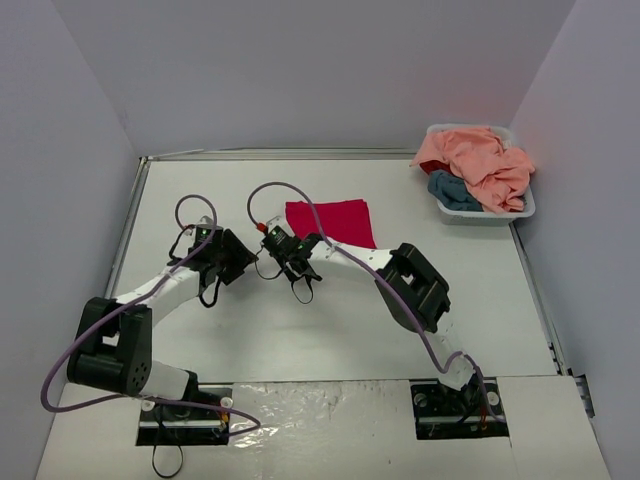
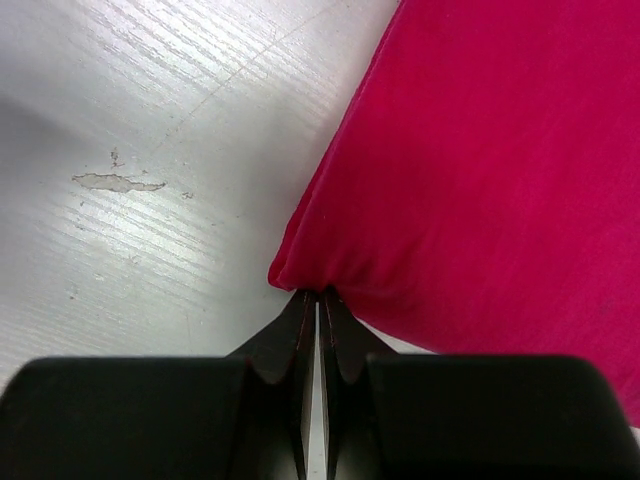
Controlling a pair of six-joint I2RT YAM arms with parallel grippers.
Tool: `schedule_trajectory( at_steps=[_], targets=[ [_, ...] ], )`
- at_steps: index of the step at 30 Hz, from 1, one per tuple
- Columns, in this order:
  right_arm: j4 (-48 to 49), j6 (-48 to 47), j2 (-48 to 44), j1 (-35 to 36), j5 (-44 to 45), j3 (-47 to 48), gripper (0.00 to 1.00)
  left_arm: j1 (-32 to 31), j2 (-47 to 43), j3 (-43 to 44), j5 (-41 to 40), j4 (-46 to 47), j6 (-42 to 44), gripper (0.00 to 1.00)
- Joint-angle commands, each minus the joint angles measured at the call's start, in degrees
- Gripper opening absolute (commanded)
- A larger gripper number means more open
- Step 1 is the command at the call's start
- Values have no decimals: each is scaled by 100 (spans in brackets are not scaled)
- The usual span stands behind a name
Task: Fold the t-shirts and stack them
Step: Fold the long partially folded tshirt into a neat square, then put the neatly folded tshirt into the corner of the board with the left arm
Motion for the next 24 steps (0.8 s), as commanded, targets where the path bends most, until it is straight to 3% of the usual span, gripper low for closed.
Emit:
schedule_trajectory(
  at_steps=[1,24],
  targets=[
    [-145,-4,-417,5,193,-6,0,39,91,-15,357,529,-432,53],
    [-233,-47,-926,5,184,-94,0,-119,1480,-59,885,2674,-1839,53]
  ],
)
